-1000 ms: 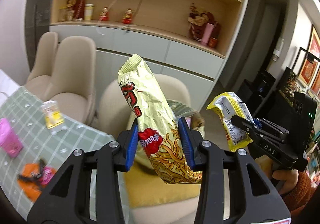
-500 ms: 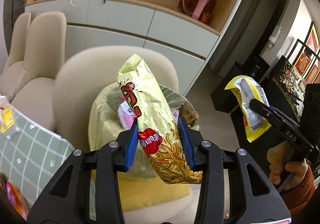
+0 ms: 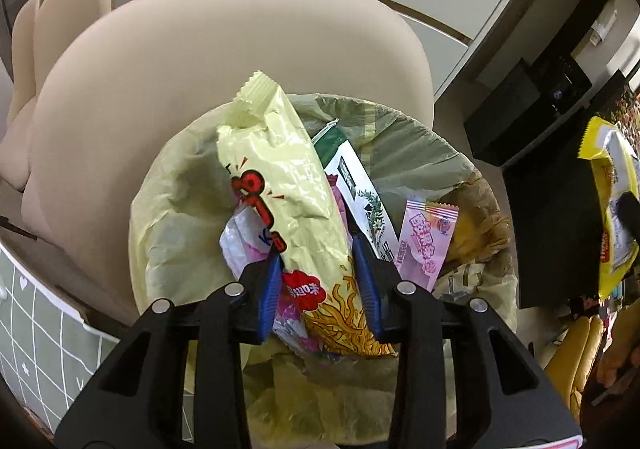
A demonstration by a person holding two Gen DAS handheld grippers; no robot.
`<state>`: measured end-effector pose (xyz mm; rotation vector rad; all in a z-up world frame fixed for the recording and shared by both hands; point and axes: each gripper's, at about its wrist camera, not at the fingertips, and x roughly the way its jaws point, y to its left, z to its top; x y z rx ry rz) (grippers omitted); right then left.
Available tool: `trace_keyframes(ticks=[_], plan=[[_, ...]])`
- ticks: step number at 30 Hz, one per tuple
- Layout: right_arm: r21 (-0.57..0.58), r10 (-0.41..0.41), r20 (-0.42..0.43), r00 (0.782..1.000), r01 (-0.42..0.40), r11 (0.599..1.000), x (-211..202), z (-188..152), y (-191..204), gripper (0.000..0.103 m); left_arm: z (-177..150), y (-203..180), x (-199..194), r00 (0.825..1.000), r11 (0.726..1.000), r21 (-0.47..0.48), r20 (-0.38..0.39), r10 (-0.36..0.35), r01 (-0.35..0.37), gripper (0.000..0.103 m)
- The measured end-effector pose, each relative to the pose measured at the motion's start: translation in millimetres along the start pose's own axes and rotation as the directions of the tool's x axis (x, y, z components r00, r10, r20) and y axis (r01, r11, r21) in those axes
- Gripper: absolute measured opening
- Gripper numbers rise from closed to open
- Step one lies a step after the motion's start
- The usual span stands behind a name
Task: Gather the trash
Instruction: 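Carry the gold chip bag and yellow wrapper to the bin and release, then move both grippers back toward the orange bag on the table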
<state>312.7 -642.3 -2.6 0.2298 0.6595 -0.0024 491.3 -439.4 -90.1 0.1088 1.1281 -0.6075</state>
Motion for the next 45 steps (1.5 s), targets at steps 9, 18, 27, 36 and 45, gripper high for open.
trace_keyframes(ticks=[9, 18, 27, 36, 45], plan=[[-0.010, 0.049, -0.045, 0.998, -0.050, 0.999, 24, -1, 8, 0.024, -12, 5, -20, 0.995, 0.996, -0.071, 0.078, -0.057, 0.063, 0.050], [-0.080, 0.130, -0.057, 0.990, -0.134, 0.988, 59, 18, 44, 0.025, -38, 17, -89, 0.975, 0.993, -0.111, 0.221, -0.022, 0.047, 0.063], [-0.115, 0.103, -0.155, 0.983, -0.122, 0.986, 116, 25, 75, 0.030, -77, 34, -132, 0.961, 0.979, -0.201, 0.275, 0.040, 0.017, 0.063], [-0.140, 0.090, -0.181, 0.979, -0.116, 0.983, 118, 14, 84, 0.053, -104, 55, -144, 0.961, 0.962, -0.273, 0.267, 0.072, 0.004, 0.063], [-0.147, 0.074, -0.111, 0.991, -0.090, 0.985, 65, 8, 108, 0.054, -152, 82, -177, 0.951, 0.951, -0.309, 0.283, 0.122, -0.030, 0.063]])
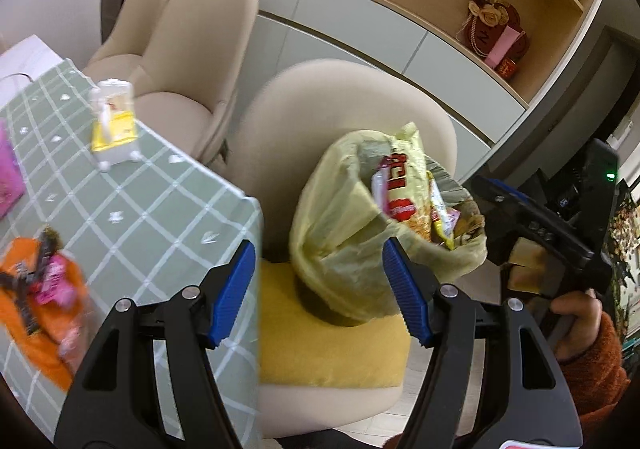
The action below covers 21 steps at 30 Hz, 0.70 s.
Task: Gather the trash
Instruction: 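Move both grippers back toward the orange bag on the table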
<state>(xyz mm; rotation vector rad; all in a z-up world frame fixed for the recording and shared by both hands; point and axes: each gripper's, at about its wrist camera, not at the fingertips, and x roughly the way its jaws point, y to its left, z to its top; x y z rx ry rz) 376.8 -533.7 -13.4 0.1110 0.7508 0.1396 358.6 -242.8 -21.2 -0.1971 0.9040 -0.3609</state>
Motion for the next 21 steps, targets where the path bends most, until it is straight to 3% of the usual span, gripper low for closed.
trace_keyframes(ticks=[2, 7, 12, 21], plan=[[0.001, 0.006, 0.022, 1.000, -0.006, 1.000, -16, -4, 13, 0.060, -7, 11, -16, 0.999, 1.000, 0.009, 0.022, 0.027, -0.027, 0.063], [-0.008, 0.032, 0.025, 0.999, -0.032, 0.999, -45, -19, 51, 0.060, -26, 47, -51, 0.996, 0.997, -0.008, 0.057, 0.075, -0.075, 0.063], [-0.048, 0.040, -0.001, 0.999, -0.040, 0.998, -63, -44, 97, 0.060, -57, 101, -86, 0.987, 0.987, -0.082, 0.073, 0.146, -0.140, 0.063], [-0.160, 0.125, -0.114, 0.986, -0.142, 0.977, -56, -95, 204, 0.060, -120, 205, -154, 0.953, 0.929, -0.258, 0.076, 0.293, -0.265, 0.063]])
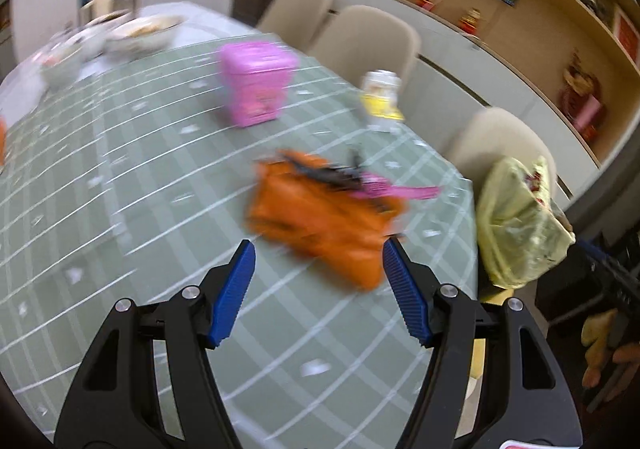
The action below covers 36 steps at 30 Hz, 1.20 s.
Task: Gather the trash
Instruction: 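Move both grippers back toward the orange bag on the table, then grasp the pink lollipop wrapper with the right gripper and lift it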
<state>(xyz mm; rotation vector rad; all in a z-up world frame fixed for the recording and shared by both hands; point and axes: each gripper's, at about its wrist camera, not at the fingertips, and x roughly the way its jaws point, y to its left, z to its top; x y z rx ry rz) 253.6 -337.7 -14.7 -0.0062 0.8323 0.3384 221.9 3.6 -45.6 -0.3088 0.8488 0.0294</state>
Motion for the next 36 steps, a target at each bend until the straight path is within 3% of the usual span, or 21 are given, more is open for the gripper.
trace_keyframes(ticks=[8, 13, 19, 24, 28, 32, 36], plan=[[-0.122, 0.116, -0.040, 0.992, -0.120, 0.985, 25, -3, 88, 0.060, -23, 73, -43, 0.999, 0.996, -0.072, 0.014, 0.047, -0.046, 0.063], [-0.174, 0.182, -0.049, 0.982, -0.188, 0.967, 49, 14, 130, 0.060, -30, 90, -56, 0.999, 0.996, -0.076, 0.012, 0.035, -0.034, 0.063], [-0.244, 0.203, -0.070, 0.977, -0.214, 0.946, 102, 49, 165, 0.055, -33, 95, -58, 1.000, 0.996, -0.091, 0.002, 0.025, -0.025, 0.063], [-0.253, 0.192, -0.111, 0.975, -0.215, 0.943, 150, 76, 179, 0.053, -31, 98, -57, 1.000, 0.995, -0.096, -0.012, 0.027, -0.028, 0.063], [-0.256, 0.173, -0.108, 0.979, -0.196, 0.947, 163, 83, 174, 0.048, -27, 104, -55, 0.999, 0.994, -0.105, -0.015, 0.032, -0.033, 0.063], [-0.213, 0.184, -0.145, 0.972, -0.212, 0.954, 172, 76, 153, 0.046, -19, 101, -46, 1.000, 0.995, -0.098, -0.010, -0.012, 0.011, 0.063], [-0.169, 0.195, -0.218, 0.956, -0.234, 0.957, 180, 54, 133, 0.035, -5, 91, -31, 0.999, 0.995, -0.092, -0.016, -0.045, 0.043, 0.063]])
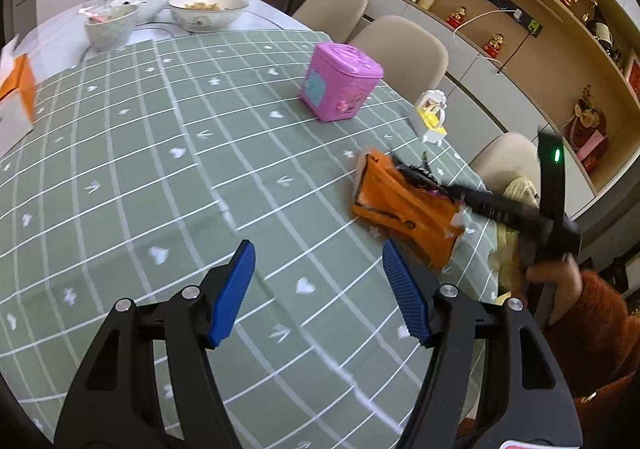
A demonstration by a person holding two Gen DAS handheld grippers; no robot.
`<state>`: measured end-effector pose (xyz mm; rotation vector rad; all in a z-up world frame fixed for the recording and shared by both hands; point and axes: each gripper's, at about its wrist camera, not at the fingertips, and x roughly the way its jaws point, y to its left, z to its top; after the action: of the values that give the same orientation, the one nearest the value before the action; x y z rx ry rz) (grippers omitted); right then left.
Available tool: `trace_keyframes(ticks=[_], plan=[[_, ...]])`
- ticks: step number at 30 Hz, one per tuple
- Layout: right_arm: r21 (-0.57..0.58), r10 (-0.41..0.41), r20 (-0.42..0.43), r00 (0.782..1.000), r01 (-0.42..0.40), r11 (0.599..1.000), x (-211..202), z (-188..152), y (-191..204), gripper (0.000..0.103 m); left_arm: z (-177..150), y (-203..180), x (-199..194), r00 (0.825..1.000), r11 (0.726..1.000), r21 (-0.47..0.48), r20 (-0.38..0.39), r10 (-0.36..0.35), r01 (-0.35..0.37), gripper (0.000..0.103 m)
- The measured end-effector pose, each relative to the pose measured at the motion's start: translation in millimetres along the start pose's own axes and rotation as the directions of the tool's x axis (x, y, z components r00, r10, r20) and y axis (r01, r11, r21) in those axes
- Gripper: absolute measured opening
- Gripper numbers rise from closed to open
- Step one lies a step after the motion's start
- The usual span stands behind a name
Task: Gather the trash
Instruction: 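Grasp the pink lollipop wrapper with the right gripper and lift it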
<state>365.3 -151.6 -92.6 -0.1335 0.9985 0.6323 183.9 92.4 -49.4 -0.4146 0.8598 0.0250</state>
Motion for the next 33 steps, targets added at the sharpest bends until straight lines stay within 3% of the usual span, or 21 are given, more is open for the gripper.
trace_keyframes(ticks=[11, 13, 15, 21, 29, 33], plan=[[0.018, 0.061, -0.053, 0.997, -0.060, 0.998, -12, -26, -10, 0.035, 13, -29, 31, 0.998, 0.998, 0.047, -0.043, -0.049, 0.051, 0.063], [0.012, 0.047, -0.057, 0.997, -0.046, 0.999, -16, -31, -12, 0.035, 15, -35, 32, 0.998, 0.997, 0.058, -0.041, -0.056, 0.059, 0.063], [0.004, 0.002, -0.025, 1.000, -0.001, 1.000, -28, -35, -14, 0.020, 20, -43, 35, 0.997, 0.995, 0.075, -0.037, -0.068, 0.070, 0.063], [0.060, -0.036, 0.018, 0.999, 0.035, 0.998, -65, -44, -27, 0.017, 30, -69, 45, 0.994, 0.986, 0.125, -0.033, -0.105, 0.108, 0.063], [0.125, -0.091, -0.023, 0.996, 0.093, 0.988, -81, -81, -42, 0.017, 35, -109, 69, 0.988, 0.969, 0.195, -0.054, -0.143, 0.151, 0.063], [0.190, -0.076, -0.026, 0.997, 0.080, 0.979, -86, -94, -54, 0.017, 39, -130, 87, 0.983, 0.955, 0.236, -0.088, -0.161, 0.177, 0.063]])
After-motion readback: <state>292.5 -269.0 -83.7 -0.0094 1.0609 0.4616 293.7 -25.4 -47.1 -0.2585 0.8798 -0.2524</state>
